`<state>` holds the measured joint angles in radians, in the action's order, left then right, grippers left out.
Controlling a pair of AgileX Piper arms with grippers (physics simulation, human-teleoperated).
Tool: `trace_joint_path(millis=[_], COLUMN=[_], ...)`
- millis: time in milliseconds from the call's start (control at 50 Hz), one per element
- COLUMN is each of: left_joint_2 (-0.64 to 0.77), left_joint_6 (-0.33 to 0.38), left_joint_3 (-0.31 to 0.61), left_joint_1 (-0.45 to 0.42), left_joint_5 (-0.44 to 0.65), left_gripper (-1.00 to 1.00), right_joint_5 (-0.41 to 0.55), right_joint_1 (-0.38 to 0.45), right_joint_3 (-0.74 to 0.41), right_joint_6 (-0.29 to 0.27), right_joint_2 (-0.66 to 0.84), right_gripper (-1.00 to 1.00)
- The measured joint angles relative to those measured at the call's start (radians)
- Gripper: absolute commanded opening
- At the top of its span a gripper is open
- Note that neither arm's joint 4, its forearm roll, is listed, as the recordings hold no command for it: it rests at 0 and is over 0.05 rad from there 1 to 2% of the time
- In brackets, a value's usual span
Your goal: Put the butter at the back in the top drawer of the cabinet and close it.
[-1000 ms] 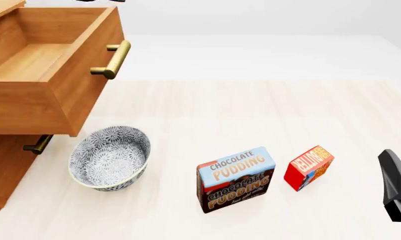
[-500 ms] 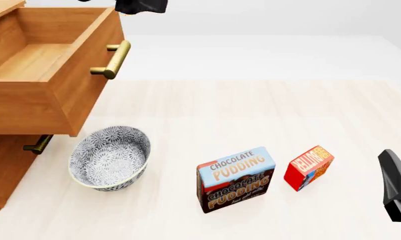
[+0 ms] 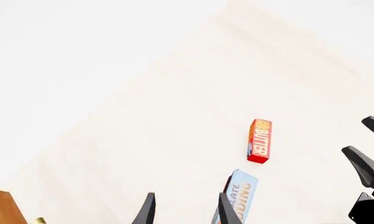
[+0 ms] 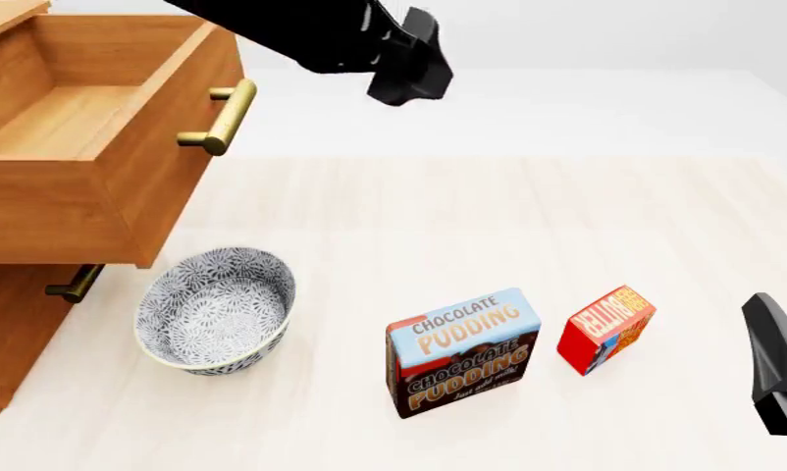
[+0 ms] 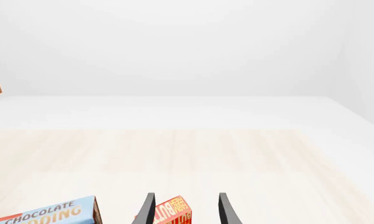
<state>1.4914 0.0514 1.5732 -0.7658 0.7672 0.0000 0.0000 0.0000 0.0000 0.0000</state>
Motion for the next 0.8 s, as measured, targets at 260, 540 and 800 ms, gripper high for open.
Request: trace_joint_path(millis=[260, 540, 800], left_joint_2=[0.133, 0.254, 0.346], left_joint_6=[-0.009, -0.008, -0.014], left_joint_3=[0.066, 0.153, 0.221], left_joint_1=[-0.068, -0.119, -0.155], left_joint_5=[-0.016, -0.009, 0.002], left_gripper=[1.0, 1.0, 1.0], right_joint_5=[0.0, 0.0, 0.0], right_joint_1=[0.0, 0.0, 0.0], right_joint_3=[0.0, 0.0, 0.0], right_joint_6=[0.0, 0.0, 0.0], right_joint_2=[0.0, 0.0, 0.0], right_gripper=[1.0, 1.0, 1.0])
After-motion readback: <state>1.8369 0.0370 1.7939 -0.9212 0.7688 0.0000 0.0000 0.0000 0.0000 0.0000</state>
